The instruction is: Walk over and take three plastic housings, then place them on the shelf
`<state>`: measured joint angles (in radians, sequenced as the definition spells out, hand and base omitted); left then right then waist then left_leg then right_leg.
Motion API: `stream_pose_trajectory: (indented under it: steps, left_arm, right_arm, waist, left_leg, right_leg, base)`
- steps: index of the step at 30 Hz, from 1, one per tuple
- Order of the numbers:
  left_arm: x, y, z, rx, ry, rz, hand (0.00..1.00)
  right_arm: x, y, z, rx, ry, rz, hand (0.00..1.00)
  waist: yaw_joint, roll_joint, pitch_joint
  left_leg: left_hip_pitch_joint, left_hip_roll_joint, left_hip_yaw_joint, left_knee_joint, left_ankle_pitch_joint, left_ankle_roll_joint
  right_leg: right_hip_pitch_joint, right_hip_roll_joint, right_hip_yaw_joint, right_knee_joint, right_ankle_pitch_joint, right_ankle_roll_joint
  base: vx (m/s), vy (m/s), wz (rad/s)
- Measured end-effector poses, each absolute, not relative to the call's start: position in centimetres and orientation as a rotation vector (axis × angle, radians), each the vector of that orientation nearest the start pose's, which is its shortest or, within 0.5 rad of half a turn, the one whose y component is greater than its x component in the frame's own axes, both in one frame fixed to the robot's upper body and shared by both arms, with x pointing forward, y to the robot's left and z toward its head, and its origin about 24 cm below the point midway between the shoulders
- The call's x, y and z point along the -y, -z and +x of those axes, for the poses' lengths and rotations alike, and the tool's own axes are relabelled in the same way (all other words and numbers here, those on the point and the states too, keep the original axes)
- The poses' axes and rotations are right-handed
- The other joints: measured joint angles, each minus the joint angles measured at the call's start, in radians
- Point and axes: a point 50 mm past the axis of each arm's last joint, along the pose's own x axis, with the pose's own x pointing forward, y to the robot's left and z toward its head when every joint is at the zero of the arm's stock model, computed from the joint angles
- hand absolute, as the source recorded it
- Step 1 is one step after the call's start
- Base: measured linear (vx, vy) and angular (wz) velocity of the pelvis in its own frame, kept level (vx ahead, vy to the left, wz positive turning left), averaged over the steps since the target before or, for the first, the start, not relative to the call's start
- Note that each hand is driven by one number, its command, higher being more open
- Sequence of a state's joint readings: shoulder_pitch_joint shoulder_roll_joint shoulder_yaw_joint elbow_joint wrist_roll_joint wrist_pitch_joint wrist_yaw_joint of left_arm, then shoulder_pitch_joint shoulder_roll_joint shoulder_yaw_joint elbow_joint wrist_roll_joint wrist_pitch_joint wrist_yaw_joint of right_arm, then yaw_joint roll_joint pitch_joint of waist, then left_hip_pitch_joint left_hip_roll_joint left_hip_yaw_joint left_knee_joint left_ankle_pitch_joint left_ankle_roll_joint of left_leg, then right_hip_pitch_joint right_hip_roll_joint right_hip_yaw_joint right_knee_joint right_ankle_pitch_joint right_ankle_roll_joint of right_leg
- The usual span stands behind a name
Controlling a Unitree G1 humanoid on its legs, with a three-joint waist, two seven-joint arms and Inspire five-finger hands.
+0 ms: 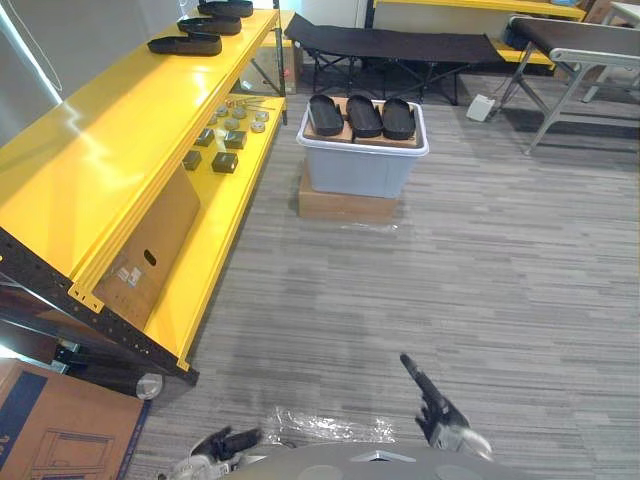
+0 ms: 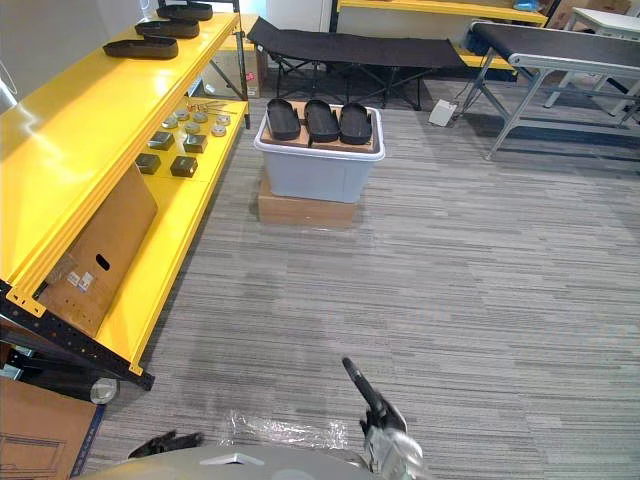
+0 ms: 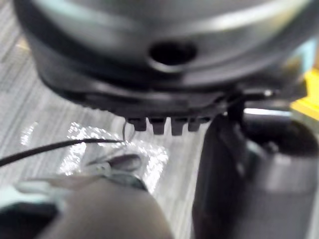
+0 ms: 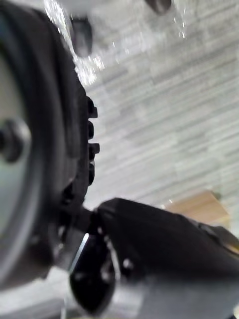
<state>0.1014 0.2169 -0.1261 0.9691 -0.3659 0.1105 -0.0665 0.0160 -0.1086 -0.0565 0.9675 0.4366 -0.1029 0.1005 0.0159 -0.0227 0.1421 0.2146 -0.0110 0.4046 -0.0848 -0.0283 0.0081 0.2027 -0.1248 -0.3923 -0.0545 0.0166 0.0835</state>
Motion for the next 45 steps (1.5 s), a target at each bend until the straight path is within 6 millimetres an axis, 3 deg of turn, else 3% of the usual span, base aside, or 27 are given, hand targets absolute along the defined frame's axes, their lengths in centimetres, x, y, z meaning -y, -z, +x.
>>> stream_pose_trajectory:
  steps: [2, 7, 17, 26, 31, 35, 37, 38, 40, 41, 43, 45]
  left_arm:
    - [-19.9, 15.0, 11.8, -1.085, -0.094, -0.165, 1.00]
    - [-16.2, 14.0, 15.0, -0.977, 0.031, -0.243, 1.00]
    - [-15.7, 13.8, 15.2, -0.944, 0.016, -0.296, 1.00]
    - [-17.6, 13.1, 14.6, -0.849, -0.138, -0.315, 1.00]
    - [-17.7, 13.3, 13.6, -0.848, -0.157, -0.327, 1.00]
    - [-17.6, 12.9, 13.9, -0.815, -0.149, -0.331, 1.00]
    - [-17.4, 12.4, 14.4, -0.777, -0.137, -0.337, 1.00]
    - [-17.2, 11.5, 15.3, -0.725, -0.120, -0.343, 1.00]
    - [-17.1, 10.9, 16.0, -0.682, -0.117, -0.342, 1.00]
    - [-17.1, 10.3, 16.6, -0.641, -0.128, -0.335, 1.00]
    - [-17.1, 10.2, 16.6, -0.635, -0.138, -0.331, 1.00]
    - [-16.9, 9.7, 17.1, -0.613, -0.126, -0.318, 1.00]
  right_arm:
    - [19.1, 12.7, 16.8, -0.736, 0.167, 0.316, 1.00]
    - [17.8, 12.1, 18.0, -0.703, 0.052, 0.209, 1.00]
    - [18.2, 12.6, 17.0, -0.724, 0.100, 0.257, 1.00]
    - [19.4, 12.8, 15.4, -0.707, 0.234, 0.338, 1.00]
    - [20.1, 12.6, 15.0, -0.675, 0.286, 0.354, 1.00]
    - [20.1, 12.6, 14.8, -0.672, 0.298, 0.363, 1.00]
    - [20.0, 12.3, 15.1, -0.648, 0.325, 0.382, 1.00]
    - [20.0, 11.8, 15.6, -0.601, 0.378, 0.442, 1.00]
    - [20.0, 11.4, 16.3, -0.564, 0.412, 0.480, 1.00]
    - [20.0, 11.1, 16.9, -0.542, 0.427, 0.504, 1.00]
    - [20.2, 11.3, 16.2, -0.548, 0.442, 0.504, 1.00]
    - [20.5, 10.9, 15.7, -0.517, 0.450, 0.496, 1.00]
  waist:
    - [0.000, 0.001, 0.000]
    - [-0.015, 0.006, 0.003]
    - [-0.042, 0.020, 0.011]
    - [-0.044, 0.020, 0.012]
    - [-0.044, 0.019, 0.012]
    - [-0.043, 0.018, 0.012]
    - [-0.044, 0.018, 0.013]
    - [-0.043, 0.012, 0.020]
    - [-0.043, 0.008, 0.031]
    - [-0.043, -0.009, 0.061]
    - [-0.042, -0.009, 0.073]
    - [-0.047, 0.001, 0.084]
  left_leg:
    - [0.000, -0.002, 0.000, 0.000, 0.000, 0.000]
    - [-0.005, -0.003, 0.000, -0.003, 0.001, -0.001]
    - [-0.013, 0.003, 0.007, 0.000, 0.001, -0.001]
    - [-0.018, 0.003, 0.017, -0.001, 0.000, -0.002]
    - [-0.018, 0.003, 0.017, -0.001, 0.000, -0.001]
    - [-0.021, 0.003, 0.017, -0.001, -0.001, 0.001]
    - [-0.040, 0.002, 0.022, 0.000, -0.011, 0.007]
    - [-0.073, 0.000, 0.028, 0.022, -0.030, 0.024]
    - [-0.103, 0.008, 0.040, 0.061, -0.041, 0.027]
    - [-0.101, 0.014, 0.056, 0.107, -0.067, 0.047]
    - [-0.104, 0.034, 0.053, 0.159, -0.113, 0.046]
    - [-0.109, 0.067, 0.041, 0.194, -0.144, 0.035]
  right_leg:
    - [-0.001, -0.002, 0.000, 0.001, 0.001, 0.001]
    - [-0.009, -0.003, 0.002, 0.002, 0.001, 0.001]
    - [-0.019, 0.002, 0.010, 0.000, 0.005, 0.002]
    - [-0.029, 0.002, 0.019, -0.001, 0.010, 0.003]
    - [-0.029, 0.003, 0.018, -0.003, 0.010, 0.003]
    - [-0.035, 0.001, 0.019, 0.003, 0.008, 0.002]
    - [-0.094, -0.015, 0.027, 0.094, -0.033, -0.001]
    - [-0.198, -0.051, 0.031, 0.266, -0.080, -0.004]
    - [-0.307, -0.094, 0.012, 0.454, -0.089, -0.015]
    - [-0.387, -0.145, -0.004, 0.620, -0.086, -0.016]
    - [-0.381, -0.148, -0.030, 0.640, -0.098, -0.025]
    - [-0.351, -0.111, -0.044, 0.586, -0.103, -0.023]
  base:
    - [-0.04, 0.037, 0.00]
    - [-0.02, 0.013, -0.01]
    - [0.00, 0.003, -0.02]
    - [-0.02, 0.015, -0.03]
    - [0.00, 0.000, 0.00]
    - [0.00, 0.000, 0.00]
    - [-0.01, 0.054, -0.09]
    - [0.00, 0.066, -0.16]
    - [-0.02, 0.055, -0.23]
    - [-0.04, 0.052, -0.22]
    - [0.05, 0.036, -0.17]
    - [0.15, -0.005, -0.08]
